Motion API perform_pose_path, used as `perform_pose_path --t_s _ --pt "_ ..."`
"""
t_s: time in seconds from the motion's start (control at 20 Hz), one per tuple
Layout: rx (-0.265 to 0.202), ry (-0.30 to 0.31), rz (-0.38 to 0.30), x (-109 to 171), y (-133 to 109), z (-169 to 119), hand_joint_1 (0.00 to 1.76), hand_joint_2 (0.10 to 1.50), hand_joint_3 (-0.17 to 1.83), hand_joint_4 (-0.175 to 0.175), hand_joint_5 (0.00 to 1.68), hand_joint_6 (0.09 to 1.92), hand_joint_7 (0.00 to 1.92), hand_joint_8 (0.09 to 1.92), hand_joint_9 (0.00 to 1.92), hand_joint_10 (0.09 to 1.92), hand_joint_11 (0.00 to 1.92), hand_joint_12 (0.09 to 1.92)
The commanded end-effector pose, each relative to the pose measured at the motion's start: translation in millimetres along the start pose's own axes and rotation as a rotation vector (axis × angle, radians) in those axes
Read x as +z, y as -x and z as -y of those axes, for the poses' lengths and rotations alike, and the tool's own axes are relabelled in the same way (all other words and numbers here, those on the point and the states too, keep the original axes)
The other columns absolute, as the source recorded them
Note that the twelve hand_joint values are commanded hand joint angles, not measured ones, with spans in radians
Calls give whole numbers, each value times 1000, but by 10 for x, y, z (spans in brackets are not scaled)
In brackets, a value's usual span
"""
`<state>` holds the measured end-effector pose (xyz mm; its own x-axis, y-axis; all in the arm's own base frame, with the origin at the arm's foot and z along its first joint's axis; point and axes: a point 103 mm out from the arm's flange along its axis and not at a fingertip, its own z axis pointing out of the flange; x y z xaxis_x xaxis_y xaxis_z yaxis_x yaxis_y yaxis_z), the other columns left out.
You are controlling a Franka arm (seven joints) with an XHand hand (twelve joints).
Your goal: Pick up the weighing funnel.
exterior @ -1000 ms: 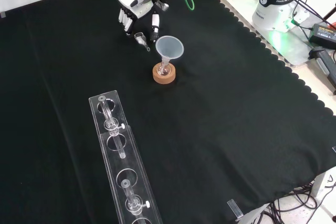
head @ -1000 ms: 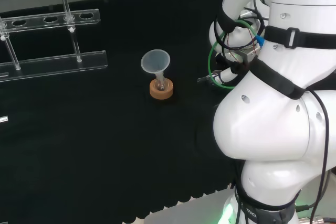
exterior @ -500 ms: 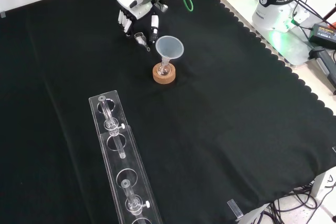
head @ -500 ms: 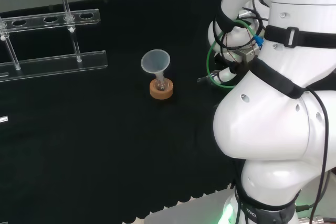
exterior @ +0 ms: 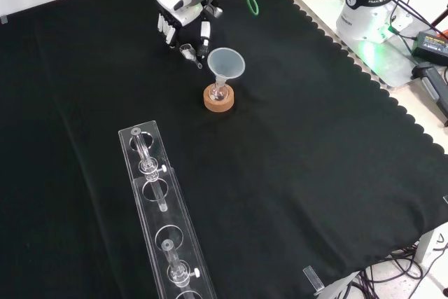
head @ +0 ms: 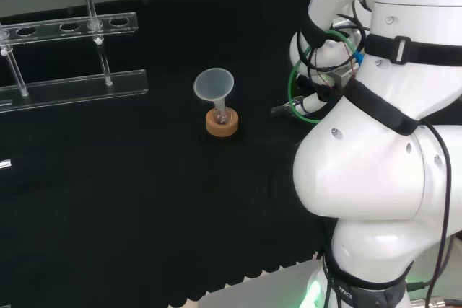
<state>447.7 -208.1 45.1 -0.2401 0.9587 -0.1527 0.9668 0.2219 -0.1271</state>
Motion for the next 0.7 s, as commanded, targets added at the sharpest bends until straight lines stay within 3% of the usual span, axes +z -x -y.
perform_pose_path --t_s 0.05,0.55,0.7 --pt "0 -18 4 -1 -69 -45 539 740 14 -175 954 1136 1379 814 1309 540 1136 1062" --pt "-9 -17 19 -15 -88 -102 538 740 14 -175 946 1147 1374 820 1296 533 1114 1070" --pt "6 -47 29 -45 -3 -63 532 739 13 -175 922 1156 1346 838 1271 542 1079 1105"
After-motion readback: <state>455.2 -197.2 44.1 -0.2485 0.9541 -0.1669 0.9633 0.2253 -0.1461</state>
